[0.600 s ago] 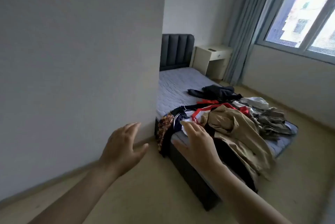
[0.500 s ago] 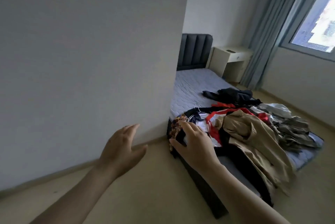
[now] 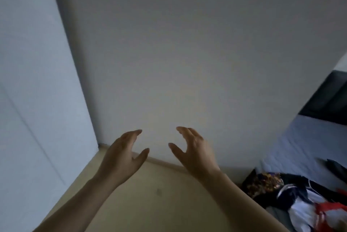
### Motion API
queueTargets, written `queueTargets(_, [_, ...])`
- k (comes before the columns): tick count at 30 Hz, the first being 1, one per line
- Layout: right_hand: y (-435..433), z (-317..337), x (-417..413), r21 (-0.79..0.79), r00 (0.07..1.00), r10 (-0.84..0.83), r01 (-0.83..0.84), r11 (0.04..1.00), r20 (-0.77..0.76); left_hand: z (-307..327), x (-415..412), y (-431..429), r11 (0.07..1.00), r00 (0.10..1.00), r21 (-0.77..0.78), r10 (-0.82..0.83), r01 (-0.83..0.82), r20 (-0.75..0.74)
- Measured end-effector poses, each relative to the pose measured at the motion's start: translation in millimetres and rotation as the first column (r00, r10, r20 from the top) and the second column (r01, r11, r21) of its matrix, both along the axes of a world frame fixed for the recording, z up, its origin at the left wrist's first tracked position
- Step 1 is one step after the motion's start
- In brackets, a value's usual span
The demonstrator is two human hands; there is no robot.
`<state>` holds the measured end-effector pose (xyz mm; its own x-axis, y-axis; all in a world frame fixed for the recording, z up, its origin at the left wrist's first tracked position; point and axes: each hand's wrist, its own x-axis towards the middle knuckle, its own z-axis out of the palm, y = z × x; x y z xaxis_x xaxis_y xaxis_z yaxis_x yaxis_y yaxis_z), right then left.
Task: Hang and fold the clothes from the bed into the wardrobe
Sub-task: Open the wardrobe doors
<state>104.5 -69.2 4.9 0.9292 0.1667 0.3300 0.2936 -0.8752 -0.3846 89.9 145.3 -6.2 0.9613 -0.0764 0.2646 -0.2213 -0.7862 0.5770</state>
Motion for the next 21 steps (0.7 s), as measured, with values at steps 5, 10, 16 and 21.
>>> queueTargets(5, [60.9,10.2,47.3,-0.017,0.967,0.251,-0.25,0.968,0.051,5.6,-7.0,46.4,0.964,0.963,0.016,0.265,-0.266,0.041])
queueTargets(10, [136.2,15.9,71.2,-0.016,0.901,0.43,-0.43,0.903,0.058,10.9,-16.4,101.4,0.886,0.885,0.024,0.461,-0.463,0.065])
queueTargets(16, [227.0,13.8,84.7,0.002,0.832,0.549,-0.551,0.834,0.08,13.3,-24.5,169.4,0.813,0.814,0.047,0.577,-0.581,0.075])
queueTargets(21, [310.9,26.7,89.0,0.041,0.763,0.637,-0.644,0.764,0.111,28.7,-30.2,236.5,0.743,0.743,0.049,0.659,-0.667,0.122])
